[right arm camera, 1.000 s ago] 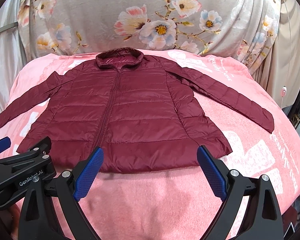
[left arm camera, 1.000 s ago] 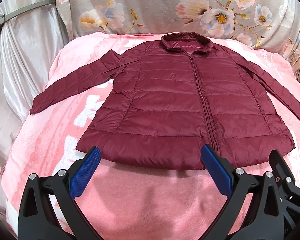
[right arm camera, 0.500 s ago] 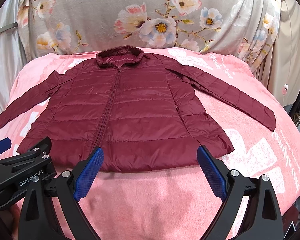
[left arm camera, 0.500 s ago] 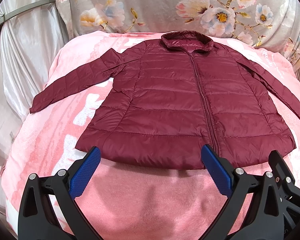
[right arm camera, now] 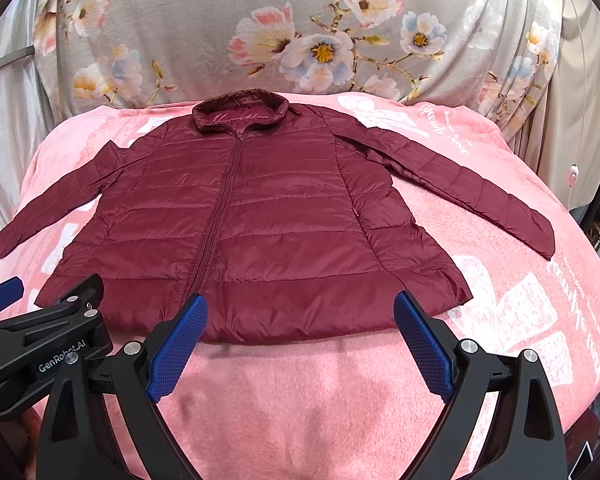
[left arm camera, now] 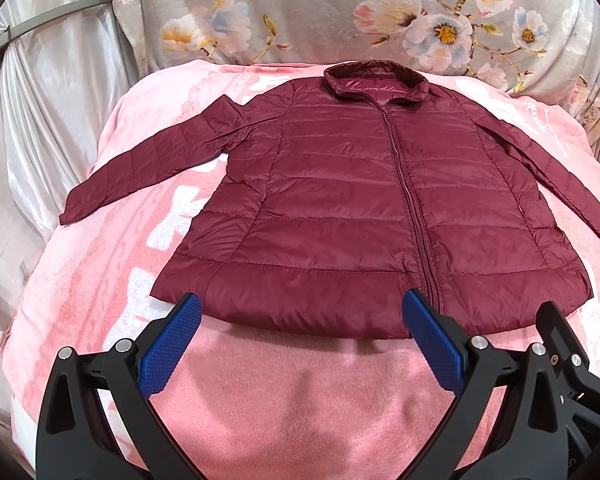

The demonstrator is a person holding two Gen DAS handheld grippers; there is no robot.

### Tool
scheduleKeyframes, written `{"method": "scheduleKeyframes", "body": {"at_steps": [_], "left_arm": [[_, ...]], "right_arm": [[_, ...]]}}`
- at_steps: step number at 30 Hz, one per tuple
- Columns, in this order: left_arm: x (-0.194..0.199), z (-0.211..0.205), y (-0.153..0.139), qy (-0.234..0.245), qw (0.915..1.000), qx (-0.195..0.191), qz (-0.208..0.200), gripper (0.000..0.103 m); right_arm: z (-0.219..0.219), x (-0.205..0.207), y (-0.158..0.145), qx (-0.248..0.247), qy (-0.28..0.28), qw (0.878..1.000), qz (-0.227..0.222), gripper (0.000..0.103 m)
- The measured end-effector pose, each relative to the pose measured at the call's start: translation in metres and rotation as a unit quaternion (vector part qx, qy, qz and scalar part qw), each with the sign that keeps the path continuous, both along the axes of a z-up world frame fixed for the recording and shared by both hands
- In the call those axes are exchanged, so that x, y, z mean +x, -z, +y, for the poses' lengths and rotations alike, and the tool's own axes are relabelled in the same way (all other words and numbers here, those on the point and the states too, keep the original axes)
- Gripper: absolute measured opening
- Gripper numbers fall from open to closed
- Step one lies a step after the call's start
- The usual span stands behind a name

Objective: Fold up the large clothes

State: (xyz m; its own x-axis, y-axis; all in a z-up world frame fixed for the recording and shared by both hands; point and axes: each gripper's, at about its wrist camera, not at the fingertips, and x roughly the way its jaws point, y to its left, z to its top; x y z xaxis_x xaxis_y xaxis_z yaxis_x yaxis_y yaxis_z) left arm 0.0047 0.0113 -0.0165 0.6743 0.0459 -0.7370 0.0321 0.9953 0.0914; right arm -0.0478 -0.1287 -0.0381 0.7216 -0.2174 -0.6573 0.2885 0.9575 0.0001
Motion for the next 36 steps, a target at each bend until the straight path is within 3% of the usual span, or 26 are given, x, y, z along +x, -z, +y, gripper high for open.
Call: {"method": "scheduleKeyframes", "body": {"at_steps": [36], "left_arm": [[0.015,0.001,0.004,-0.003,0.9998,0.003,0.018,0.098]], "right_arm": [[-0.004,0.015,0.007,0.017,-0.007,1.000,0.013,0.092]]}}
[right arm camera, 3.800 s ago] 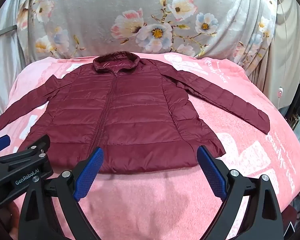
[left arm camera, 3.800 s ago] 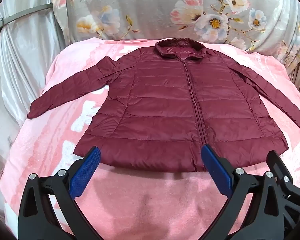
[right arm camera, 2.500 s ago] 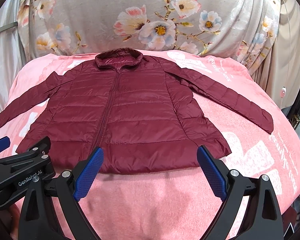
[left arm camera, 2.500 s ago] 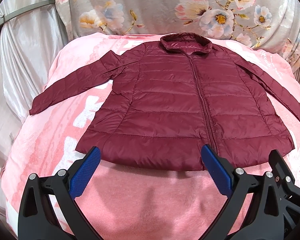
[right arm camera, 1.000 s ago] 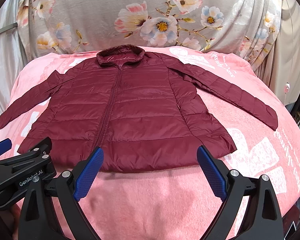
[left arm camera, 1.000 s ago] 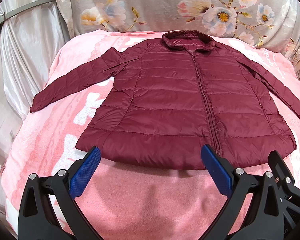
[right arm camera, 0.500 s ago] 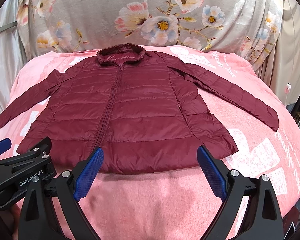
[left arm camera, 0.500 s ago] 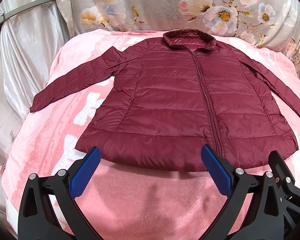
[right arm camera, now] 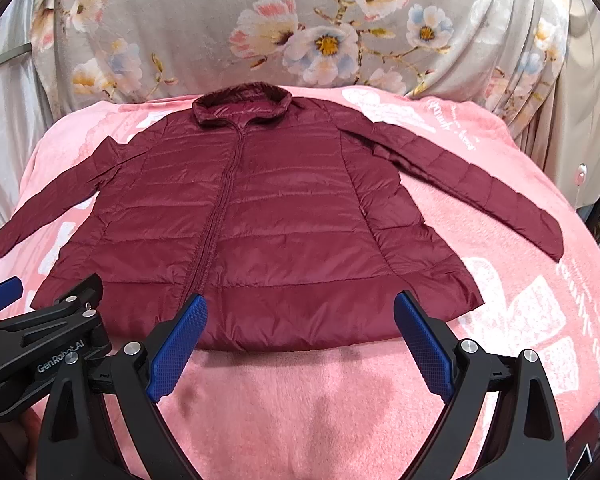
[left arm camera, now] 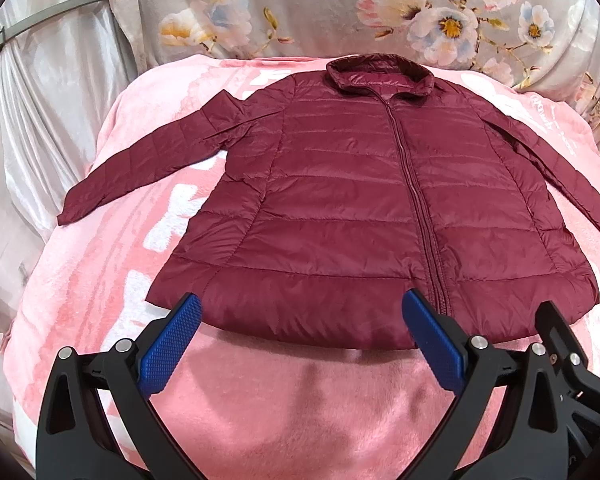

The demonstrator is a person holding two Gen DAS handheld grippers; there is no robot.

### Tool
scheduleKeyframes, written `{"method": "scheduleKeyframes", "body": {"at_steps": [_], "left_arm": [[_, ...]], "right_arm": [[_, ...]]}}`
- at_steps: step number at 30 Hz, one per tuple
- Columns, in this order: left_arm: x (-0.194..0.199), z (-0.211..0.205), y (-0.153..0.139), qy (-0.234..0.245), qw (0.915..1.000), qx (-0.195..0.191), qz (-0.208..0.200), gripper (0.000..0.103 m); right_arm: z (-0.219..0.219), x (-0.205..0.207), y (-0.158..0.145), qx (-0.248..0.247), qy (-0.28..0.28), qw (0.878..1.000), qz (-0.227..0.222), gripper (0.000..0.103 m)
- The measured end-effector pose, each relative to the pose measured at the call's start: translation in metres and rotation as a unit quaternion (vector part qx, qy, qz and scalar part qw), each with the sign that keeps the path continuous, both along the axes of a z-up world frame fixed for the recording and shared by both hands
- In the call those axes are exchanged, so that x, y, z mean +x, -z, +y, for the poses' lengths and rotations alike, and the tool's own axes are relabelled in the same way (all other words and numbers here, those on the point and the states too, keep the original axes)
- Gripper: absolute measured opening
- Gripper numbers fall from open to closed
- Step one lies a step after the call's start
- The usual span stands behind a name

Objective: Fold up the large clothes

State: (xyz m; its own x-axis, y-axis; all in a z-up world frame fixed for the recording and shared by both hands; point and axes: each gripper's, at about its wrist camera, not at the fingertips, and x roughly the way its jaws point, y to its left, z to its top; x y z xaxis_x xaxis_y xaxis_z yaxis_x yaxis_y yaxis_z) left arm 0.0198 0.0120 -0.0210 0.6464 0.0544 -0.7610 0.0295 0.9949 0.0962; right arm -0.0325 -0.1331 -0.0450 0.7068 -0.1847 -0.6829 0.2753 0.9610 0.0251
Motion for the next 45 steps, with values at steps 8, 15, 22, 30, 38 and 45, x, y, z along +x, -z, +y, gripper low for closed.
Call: {"method": "scheduleKeyframes", "body": {"at_steps": [8,15,22,30,38,45], "left_arm": [[0.024,0.007,0.010,-0.009,0.9997,-0.010,0.019,0.098],[0.062,0.026,0.019,-0.043,0.9984,-0.020,0.032,0.098],[0.098,0.044,0.026,-0.068,0.9968,-0.030,0.031,0.098],[0.134,0.059,0.035,-0.087,0.9942,-0.047,0.043,0.098],[0.160,0.069,0.036,-0.108,0.9921,-0.049,0.043,0.098],[0.187,0.074,0.031,-0.131,0.9901,-0.038,0.033,0.098]], "right_arm": [[-0.101,0.024,0.025,0.048,0.098,0.994,0.028,0.092],[-0.255,0.034,0.037,0.138,0.237,0.962,-0.003,0.092],[-0.359,0.028,0.075,0.246,0.354,0.902,-0.023,0.085],[-0.406,0.026,0.089,0.239,0.432,0.868,-0.045,0.054],[-0.409,0.076,0.046,0.209,0.387,0.894,-0.090,0.004],[-0.225,0.220,-0.062,0.111,0.055,0.984,-0.132,0.004]]}}
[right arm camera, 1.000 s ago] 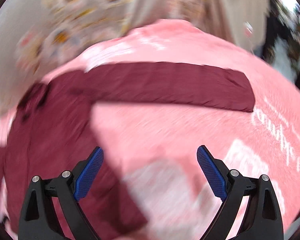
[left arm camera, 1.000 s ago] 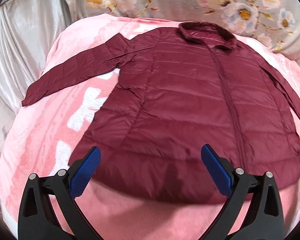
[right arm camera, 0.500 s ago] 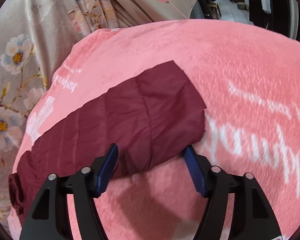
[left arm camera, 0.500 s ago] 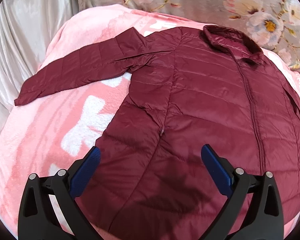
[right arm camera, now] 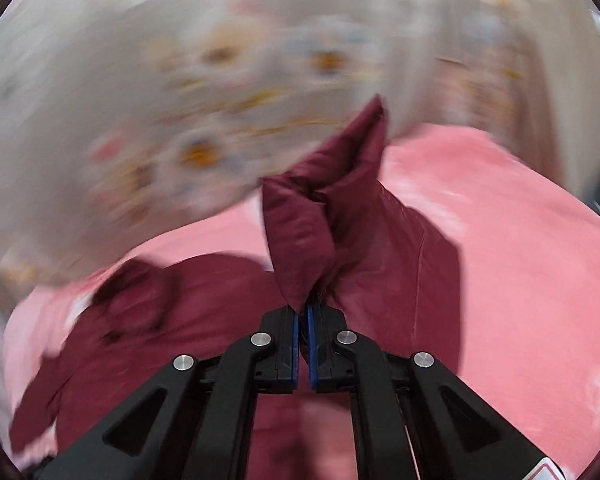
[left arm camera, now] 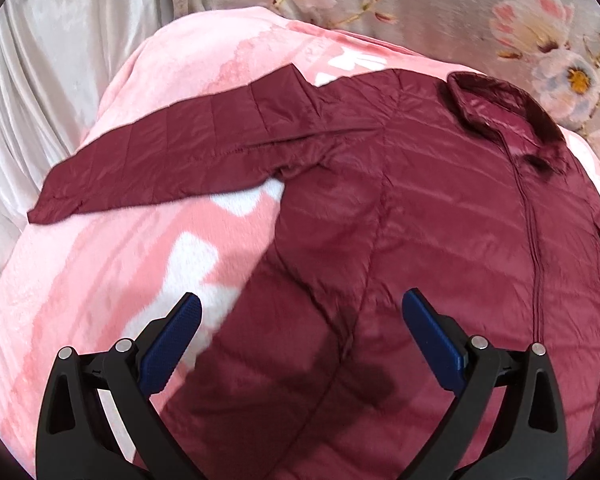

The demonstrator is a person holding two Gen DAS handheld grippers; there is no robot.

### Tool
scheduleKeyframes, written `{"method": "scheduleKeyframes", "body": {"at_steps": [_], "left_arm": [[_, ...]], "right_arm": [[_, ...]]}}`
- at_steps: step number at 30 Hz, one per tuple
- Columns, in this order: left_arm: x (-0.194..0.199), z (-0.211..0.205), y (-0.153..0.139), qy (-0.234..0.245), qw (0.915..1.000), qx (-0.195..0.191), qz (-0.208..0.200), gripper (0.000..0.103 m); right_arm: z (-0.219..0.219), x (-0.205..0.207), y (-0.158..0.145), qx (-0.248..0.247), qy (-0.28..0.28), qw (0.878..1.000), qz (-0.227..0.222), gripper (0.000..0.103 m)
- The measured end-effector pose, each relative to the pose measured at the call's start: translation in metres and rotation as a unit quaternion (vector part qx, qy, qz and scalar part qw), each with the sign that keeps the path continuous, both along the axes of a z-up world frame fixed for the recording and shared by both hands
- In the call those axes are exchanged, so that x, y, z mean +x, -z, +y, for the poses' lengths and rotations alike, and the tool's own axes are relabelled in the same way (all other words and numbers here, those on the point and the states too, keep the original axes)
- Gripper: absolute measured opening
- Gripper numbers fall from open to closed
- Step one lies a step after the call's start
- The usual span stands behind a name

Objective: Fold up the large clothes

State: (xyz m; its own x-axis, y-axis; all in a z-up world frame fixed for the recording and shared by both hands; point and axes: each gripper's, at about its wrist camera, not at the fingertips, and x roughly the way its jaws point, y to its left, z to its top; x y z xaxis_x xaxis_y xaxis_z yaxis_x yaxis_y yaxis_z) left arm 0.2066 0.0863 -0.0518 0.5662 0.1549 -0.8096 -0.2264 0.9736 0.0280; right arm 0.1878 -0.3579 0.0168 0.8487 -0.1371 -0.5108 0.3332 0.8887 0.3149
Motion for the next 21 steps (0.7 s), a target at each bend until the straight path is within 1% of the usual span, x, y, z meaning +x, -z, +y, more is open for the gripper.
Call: {"method": "scheduleKeyframes", "body": {"at_steps": [1,2,4,5,6,7,9,10,12,13,14,15,16,17,18,19,20,21], "left_arm": [[0.002,0.001,-0.001,-0.002,1.0000,0.002,-0.001,0.098],[0.006,0.003,-0.001,-0.008,1.0000,0.003,-0.001,0.098],[0.012,0.009,0.000,-0.018,0.9998,-0.002,0.000,0.098],[0.015,0.013,0.001,-0.023,0.9997,-0.005,0.002,0.098],[0.018,0.016,0.002,-0.027,0.9996,-0.008,0.003,0.098],[0.021,0.020,0.003,-0.033,0.9994,-0.011,0.005,0.098],[0.025,0.026,0.006,-0.039,0.9990,-0.017,0.008,0.098],[0.027,0.028,0.007,-0.040,0.9989,-0.023,0.011,0.098],[0.031,0.029,0.008,-0.038,0.9985,-0.036,0.012,0.098],[0.033,0.029,0.007,-0.033,0.9982,-0.048,0.013,0.098],[0.034,0.029,0.007,-0.028,0.9977,-0.060,0.012,0.098],[0.035,0.028,0.005,-0.018,0.9966,-0.080,0.009,0.098],[0.037,0.027,0.003,-0.008,0.9950,-0.099,0.006,0.098],[0.039,0.025,0.002,-0.001,0.9935,-0.114,0.003,0.098],[0.042,0.022,0.000,0.009,0.9911,-0.133,0.001,0.098],[0.046,0.017,0.000,0.018,0.9884,-0.151,0.002,0.098],[0.051,0.012,0.000,0.027,0.9857,-0.166,0.005,0.098],[0.055,0.007,0.002,0.034,0.9834,-0.178,0.008,0.098]], "right_arm": [[0.021,0.013,-0.004,-0.007,-0.034,0.999,-0.002,0.004],[0.053,0.030,-0.006,-0.013,-0.082,0.997,-0.003,0.004],[0.101,0.055,-0.002,-0.011,-0.154,0.988,0.001,0.004],[0.131,0.070,0.004,-0.008,-0.197,0.980,0.009,0.004],[0.152,0.074,0.011,-0.008,-0.225,0.974,0.016,0.004],[0.164,0.080,0.015,-0.008,-0.243,0.970,0.022,0.004],[0.203,0.092,0.034,-0.005,-0.301,0.952,0.045,0.006],[0.218,0.093,0.041,-0.002,-0.323,0.945,0.052,0.011],[0.253,0.086,0.060,0.001,-0.383,0.921,0.065,0.018],[0.268,0.081,0.067,-0.011,-0.414,0.908,0.070,0.030],[0.278,0.072,0.069,-0.025,-0.424,0.903,0.067,0.043],[0.280,0.063,0.068,-0.041,-0.426,0.902,0.056,0.048],[0.281,0.056,0.064,-0.049,-0.421,0.905,0.042,0.057],[0.271,0.047,0.058,-0.053,-0.404,0.913,0.025,0.060],[0.257,0.042,0.053,-0.047,-0.384,0.922,0.017,0.060],[0.242,0.039,0.049,-0.035,-0.365,0.930,0.013,0.060],[0.211,0.033,0.047,-0.007,-0.331,0.943,0.012,0.060],[0.192,0.033,0.047,0.012,-0.306,0.952,0.013,0.060]]}}
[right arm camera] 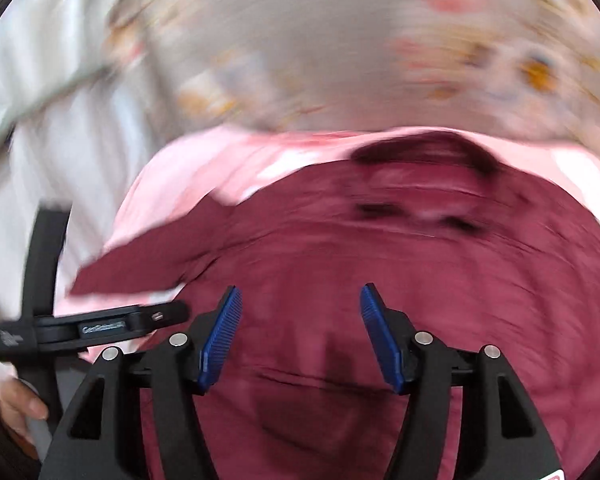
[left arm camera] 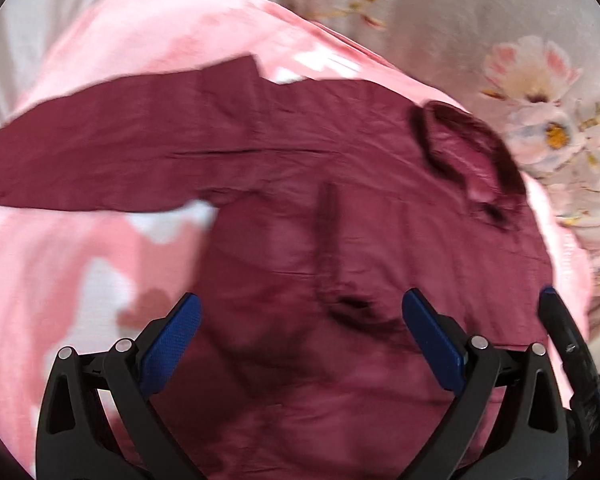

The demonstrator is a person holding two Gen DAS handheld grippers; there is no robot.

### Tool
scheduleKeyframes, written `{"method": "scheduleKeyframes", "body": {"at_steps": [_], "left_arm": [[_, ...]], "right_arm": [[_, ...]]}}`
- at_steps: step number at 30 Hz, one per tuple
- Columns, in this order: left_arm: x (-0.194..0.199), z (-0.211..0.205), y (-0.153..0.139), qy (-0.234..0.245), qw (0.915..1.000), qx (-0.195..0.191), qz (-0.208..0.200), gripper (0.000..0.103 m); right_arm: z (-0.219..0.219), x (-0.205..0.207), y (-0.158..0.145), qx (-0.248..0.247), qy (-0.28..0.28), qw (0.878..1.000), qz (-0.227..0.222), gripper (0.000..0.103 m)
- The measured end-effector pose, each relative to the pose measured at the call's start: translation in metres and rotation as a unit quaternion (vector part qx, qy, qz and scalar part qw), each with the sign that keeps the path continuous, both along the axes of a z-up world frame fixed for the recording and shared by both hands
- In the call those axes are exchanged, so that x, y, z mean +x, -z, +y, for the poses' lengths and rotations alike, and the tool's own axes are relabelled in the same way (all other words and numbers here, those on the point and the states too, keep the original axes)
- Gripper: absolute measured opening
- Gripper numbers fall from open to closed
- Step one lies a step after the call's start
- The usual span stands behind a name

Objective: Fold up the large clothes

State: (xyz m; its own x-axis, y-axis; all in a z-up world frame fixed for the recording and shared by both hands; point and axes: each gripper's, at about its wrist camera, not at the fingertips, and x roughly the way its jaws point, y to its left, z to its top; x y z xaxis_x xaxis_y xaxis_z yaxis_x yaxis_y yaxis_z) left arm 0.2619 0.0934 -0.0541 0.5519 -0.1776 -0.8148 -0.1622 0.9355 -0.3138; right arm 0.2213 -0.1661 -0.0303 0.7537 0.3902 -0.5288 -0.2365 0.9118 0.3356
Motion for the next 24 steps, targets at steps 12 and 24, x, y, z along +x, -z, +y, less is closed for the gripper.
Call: {"method": "scheduleKeyframes", "body": {"at_steps": [12,24], "left_arm": [[0.053,-0.042,0.024,0.036,0.9989,-0.011,0.025,0.032],[0.061,-0.041,0.024,0.047,0.9973,0.056,-0.005,0.005]], "right_arm": [[-0.223,0.001,0.076,0.181,0.303,0.925,0.141,0.054],[-0.212,0.031,0.051,0.091,0.309,0.944,0.073,0.002]]}}
